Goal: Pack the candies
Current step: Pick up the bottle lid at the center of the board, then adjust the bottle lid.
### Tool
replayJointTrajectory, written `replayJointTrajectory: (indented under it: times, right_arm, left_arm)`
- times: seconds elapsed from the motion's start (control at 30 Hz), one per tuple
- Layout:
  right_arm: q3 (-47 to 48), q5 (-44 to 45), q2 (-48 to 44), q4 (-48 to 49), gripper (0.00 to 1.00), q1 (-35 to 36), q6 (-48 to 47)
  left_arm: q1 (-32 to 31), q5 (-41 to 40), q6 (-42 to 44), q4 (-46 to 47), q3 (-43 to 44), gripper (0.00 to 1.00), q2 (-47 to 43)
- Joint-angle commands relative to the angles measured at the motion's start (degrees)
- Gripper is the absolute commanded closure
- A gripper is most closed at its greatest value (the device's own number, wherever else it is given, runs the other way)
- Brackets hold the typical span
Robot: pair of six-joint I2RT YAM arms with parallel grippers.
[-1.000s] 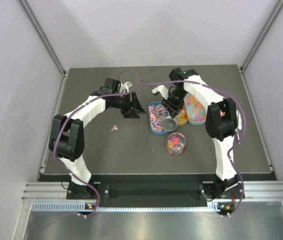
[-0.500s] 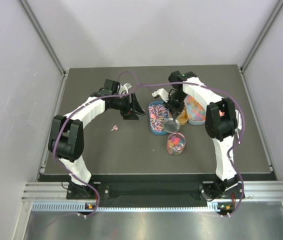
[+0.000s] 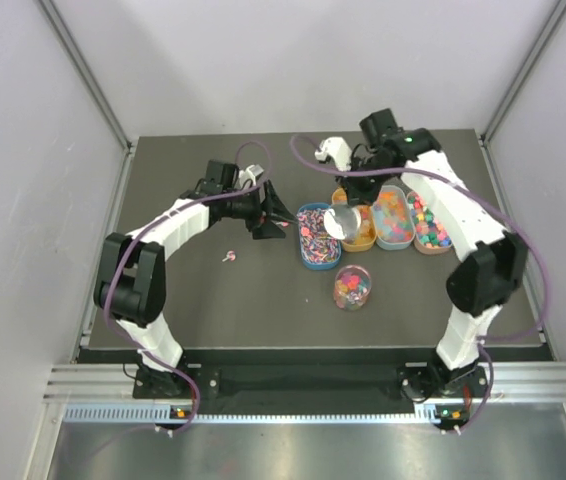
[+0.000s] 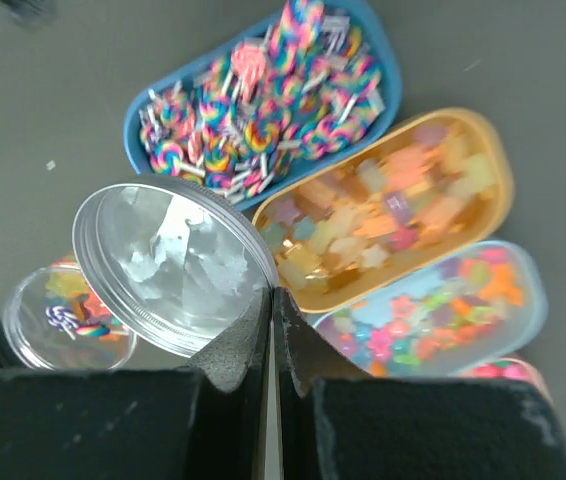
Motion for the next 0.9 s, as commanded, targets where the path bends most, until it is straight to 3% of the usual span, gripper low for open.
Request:
replayJointTrajectory:
  times: [0.0,0.07,0.1,0.13,0.17,0.2,0.23,0.3,0.33,0.5,0.7,0.83,0.87]
  right_arm:
    - [-2.65,-3.43,-11.05,9.08,1.0,0.87,2.3]
    - [-9.39,-3.7,-17.87,15.16,1.0,0.95,3.01]
    - [-12.66,-3.61,-20.79,22.93,1.0,1.3,3.01]
    - [-21.82,-2.74,-24.39,28.4,1.0,1.57,3.62]
    - [-27.22,-2.12,-32.26,33.85,1.0,2.35,3.97]
    - [-32.93,0.49,-36.6,47.05,1.0,3.14,3.37]
    - [-44.22,2.52,-40.73,52.92,1.0,4.2,2.58]
    - [-54.13,7.0,-51.03,69.32,1.0,7.36,0.82]
    - [-60.79,7.98,-53.49,72.2,1.0,8.41,0.03]
    - [-65.6,14.38,-55.98,75.56,1.0,13.6,-2.09]
    - [-67.62,22.64,-51.68,88.92,1.0,17.04,-8.33]
    - [-61.93,23.64,-47.2,84.72,1.0,17.04,-6.49]
    - [-60.43,23.81,-45.45,82.97,1.0,17.04,-4.48]
  left_arm:
    - [0.27,10.25,-17.35,19.02,-3.27,0.28,0.36]
    - [0.27,15.36,-37.24,37.79,-8.46,0.24,1.85]
    - [0.01,16.24,-37.54,36.68,-7.6,0.22,2.38]
    - [-0.17,17.03,-36.76,35.54,-5.07,0.2,2.82]
    - [-0.26,17.82,-38.84,37.44,-4.26,0.16,3.26]
    - [-0.43,18.44,-40.77,39.02,-3.9,0.15,3.35]
    - [-0.52,19.58,-42.44,40.52,-3.29,0.14,3.26]
    - [-0.7,20.29,-46.57,43.85,-3.72,0.12,2.56]
    - [-0.7,20.55,-48.07,44.92,-4.33,0.12,2.3]
    - [-1.4,22.58,-53.36,49.24,-8.02,0.14,-0.34]
    - [-1.93,22.41,-47.82,36.94,-11.88,0.23,-3.59]
    - [-2.19,16.88,-37.83,29.37,-11.55,0.3,-6.66]
    - [-2.45,15.65,-29.19,24.06,-10.5,0.37,-7.02]
